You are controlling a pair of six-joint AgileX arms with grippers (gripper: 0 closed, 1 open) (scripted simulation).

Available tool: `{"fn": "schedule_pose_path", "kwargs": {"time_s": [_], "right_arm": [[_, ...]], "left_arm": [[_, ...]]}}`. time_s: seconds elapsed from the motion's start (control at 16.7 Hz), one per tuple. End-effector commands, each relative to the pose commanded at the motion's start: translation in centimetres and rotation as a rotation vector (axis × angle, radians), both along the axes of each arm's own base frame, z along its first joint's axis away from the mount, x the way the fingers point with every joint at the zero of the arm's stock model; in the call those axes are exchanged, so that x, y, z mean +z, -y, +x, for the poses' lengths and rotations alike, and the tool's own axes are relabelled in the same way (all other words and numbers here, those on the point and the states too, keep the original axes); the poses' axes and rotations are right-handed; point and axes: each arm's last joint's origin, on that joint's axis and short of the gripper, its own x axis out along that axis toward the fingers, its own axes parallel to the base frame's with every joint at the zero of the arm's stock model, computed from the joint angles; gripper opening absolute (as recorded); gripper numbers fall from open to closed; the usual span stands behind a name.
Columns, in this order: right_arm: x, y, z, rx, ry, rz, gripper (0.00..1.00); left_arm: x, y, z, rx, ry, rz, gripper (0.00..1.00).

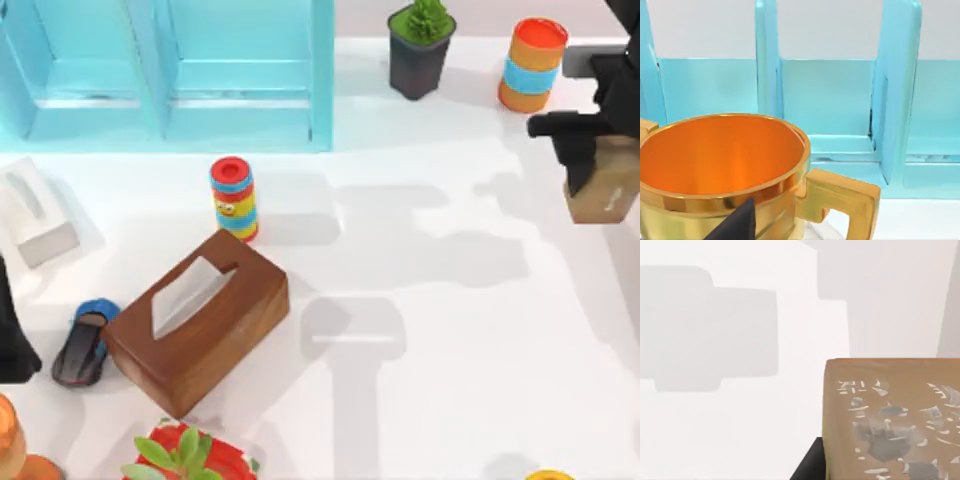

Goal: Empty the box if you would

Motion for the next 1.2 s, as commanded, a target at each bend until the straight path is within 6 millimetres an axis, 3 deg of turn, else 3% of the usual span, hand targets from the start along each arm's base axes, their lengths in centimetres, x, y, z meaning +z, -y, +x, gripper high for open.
{"fn": "schedule_pose_path", "kwargs": {"time_s": [0.18,0.3,0.6,0.96,1.2], "right_arm": [[-2.4,-6.3,0.8,0.0,0.002,-0.003,0.0],[-3.2,-8.2,0.9,0.0,0.002,-0.004,0.0],[-3.5,-8.2,0.8,-0.004,-0.004,-0.003,0.0],[-7.6,-8.4,0.9,0.001,0.003,-0.003,0.0],[-7.8,-8.4,0.9,0.0,0.002,-0.004,0.0]], "left_arm": [[0.0,0.0,0.0,0.0,0.0,0.0,1.0],[0.0,0.0,0.0,0.0,0.0,0.0,1.0],[0.0,0.0,0.0,0.0,0.0,0.0,1.0],[0.0,0.0,0.0,0.0,0.0,0.0,1.0],[0.0,0.0,0.0,0.0,0.0,0.0,1.0]]}}
